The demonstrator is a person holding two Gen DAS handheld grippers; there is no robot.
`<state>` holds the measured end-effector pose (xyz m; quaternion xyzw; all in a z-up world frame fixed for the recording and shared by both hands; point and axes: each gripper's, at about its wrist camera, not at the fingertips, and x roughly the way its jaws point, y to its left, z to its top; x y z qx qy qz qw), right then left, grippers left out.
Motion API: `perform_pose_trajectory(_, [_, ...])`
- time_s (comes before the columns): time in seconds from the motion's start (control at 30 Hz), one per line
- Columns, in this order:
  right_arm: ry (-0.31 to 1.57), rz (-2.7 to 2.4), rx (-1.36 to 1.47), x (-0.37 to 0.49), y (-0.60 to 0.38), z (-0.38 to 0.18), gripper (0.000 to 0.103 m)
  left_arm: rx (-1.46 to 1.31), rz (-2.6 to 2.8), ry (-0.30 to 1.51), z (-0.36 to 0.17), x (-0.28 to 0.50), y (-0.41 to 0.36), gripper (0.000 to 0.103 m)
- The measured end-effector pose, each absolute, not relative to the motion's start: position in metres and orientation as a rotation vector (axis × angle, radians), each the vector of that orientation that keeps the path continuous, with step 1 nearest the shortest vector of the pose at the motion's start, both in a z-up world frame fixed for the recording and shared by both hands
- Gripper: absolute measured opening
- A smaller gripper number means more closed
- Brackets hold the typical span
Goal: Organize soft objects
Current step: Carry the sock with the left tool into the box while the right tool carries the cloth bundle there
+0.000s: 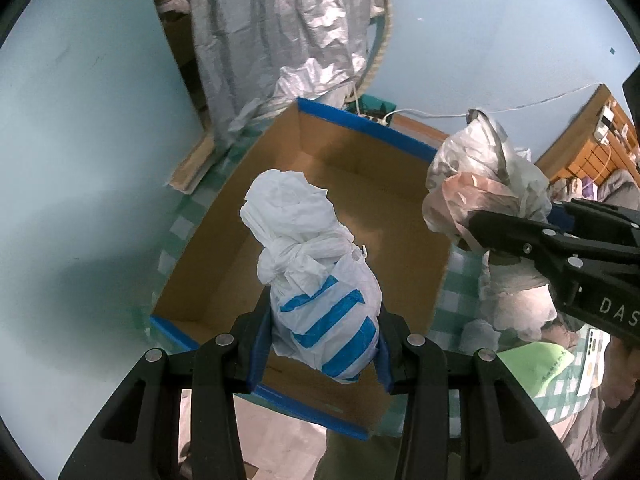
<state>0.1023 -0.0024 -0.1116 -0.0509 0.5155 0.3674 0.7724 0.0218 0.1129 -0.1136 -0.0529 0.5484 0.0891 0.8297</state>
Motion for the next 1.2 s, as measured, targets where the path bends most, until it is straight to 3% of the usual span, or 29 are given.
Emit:
perform_pose_trajectory(0.57, [1.2,0.798,-0.129,0.128,0.06,-0.135,0.033,-0.145,0.196,1.213,-0.142,0.038,0.15,0.044])
perform_pose_trajectory(0.63, [1.212,0.784,-0.125,0.13,0.063,-0.138,0.036,-0.137,0.198,1.214,-0.143,0.038,0.15,0.049])
perform_pose_trajectory(0.7, [1.214,0.771,-0.127,0.13,0.063,-0.138,0.036,-0.119,0.205,1.215,-0.142,0.037,0.149,0.064])
perform_pose_trajectory(0.77, [1.214,0.76,-0.122,0.129,0.061,-0.138,0.045,-0.106,0.207,1.202,-0.139,0.034,0.149,0.071])
perform_pose_trajectory(0.83, [1.199,0.739,-0.118,0.129,0.059,-0.135,0.063,-0.095,0.205,1.198,-0.138,0.033,0.149,0.076])
perform_pose_trajectory(0.87, [1.19,0.732,-0.117,0.129,0.057,-0.134,0.066,-0.088,0.203,1.2,-0.137,0.032,0.149,0.077])
perform_pose_trajectory(1.2, [1.175,0.685,-0.066,0.126,0.031,-0.12,0.069,-0.065,0.189,1.194,-0.129,0.027,0.144,0.079])
